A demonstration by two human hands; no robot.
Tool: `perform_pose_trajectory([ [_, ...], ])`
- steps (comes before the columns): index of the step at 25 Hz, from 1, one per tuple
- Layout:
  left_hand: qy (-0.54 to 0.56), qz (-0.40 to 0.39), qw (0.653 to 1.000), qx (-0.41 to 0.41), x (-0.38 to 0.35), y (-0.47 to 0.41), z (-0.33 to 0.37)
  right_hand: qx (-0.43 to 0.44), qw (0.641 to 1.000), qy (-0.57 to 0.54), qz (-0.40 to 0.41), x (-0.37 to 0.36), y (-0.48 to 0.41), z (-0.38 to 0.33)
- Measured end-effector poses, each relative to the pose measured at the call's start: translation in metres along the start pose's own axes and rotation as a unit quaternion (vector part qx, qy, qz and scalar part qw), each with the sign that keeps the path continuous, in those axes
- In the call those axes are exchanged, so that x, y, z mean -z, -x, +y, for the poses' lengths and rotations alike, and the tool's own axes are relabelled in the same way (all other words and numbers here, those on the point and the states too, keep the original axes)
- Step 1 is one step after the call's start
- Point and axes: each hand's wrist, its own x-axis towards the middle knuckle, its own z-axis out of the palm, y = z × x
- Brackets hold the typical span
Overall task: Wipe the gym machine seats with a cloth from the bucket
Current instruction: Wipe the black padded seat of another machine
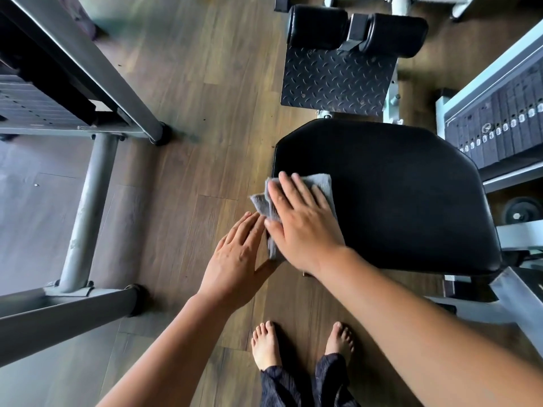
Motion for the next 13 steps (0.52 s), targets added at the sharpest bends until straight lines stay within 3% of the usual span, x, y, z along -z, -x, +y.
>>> perform_pose_trajectory([
  [4,0.002,0.01,1.0,0.011,0.0,-0.002,0.007,-0.108,0.994,0.006,0.0,0.019,-0.108,0.033],
  [6,0.009,0.01,1.0,0.01,0.0,-0.001,0.007,-0.129,0.992,-0.001,0.005,0.015,-0.109,0.027],
  [10,0.017,0.011,1.0,-0.006,0.001,-0.002,0.006,-0.006,1.0,-0.007,0.013,-0.002,0.001,-0.004],
  [13,0.025,0.017,1.0,-0.006,0.002,-0.002,0.008,0.054,0.999,-0.002,0.0,0.001,-0.007,0.014],
])
